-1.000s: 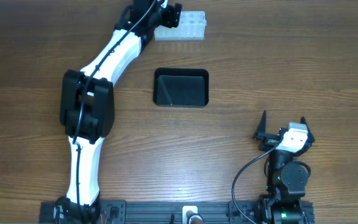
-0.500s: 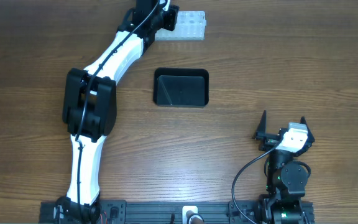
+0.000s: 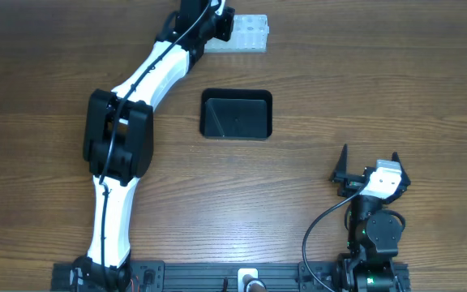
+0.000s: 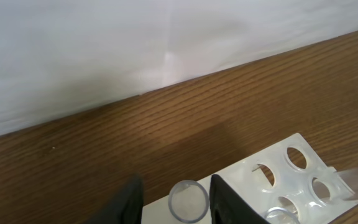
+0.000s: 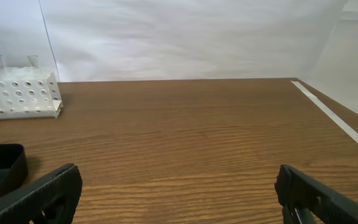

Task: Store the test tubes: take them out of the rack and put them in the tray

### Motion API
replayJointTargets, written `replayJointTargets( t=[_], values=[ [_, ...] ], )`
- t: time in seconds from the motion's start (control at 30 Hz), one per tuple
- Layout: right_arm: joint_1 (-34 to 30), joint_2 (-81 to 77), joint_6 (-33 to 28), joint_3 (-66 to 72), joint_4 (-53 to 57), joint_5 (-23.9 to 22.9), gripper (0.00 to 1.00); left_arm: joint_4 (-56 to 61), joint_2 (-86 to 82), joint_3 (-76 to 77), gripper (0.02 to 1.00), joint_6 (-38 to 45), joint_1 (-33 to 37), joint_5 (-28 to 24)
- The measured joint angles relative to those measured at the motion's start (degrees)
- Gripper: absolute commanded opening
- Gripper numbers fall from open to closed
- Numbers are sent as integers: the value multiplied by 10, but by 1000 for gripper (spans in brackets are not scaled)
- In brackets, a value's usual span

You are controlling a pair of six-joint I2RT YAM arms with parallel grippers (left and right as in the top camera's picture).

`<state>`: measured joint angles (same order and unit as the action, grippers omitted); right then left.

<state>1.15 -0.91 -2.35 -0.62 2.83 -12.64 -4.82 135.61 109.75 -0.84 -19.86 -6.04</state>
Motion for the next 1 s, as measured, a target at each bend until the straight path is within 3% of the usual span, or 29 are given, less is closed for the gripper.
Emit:
replayJointTargets(
  t=[0.4, 1.0],
  values=[
    [0, 0, 0, 0, 0, 0, 993, -1, 0, 0, 180, 0, 0, -1],
    [0, 0, -1, 0, 0, 0, 991, -16, -5, 0, 148, 0, -6, -1]
  ],
)
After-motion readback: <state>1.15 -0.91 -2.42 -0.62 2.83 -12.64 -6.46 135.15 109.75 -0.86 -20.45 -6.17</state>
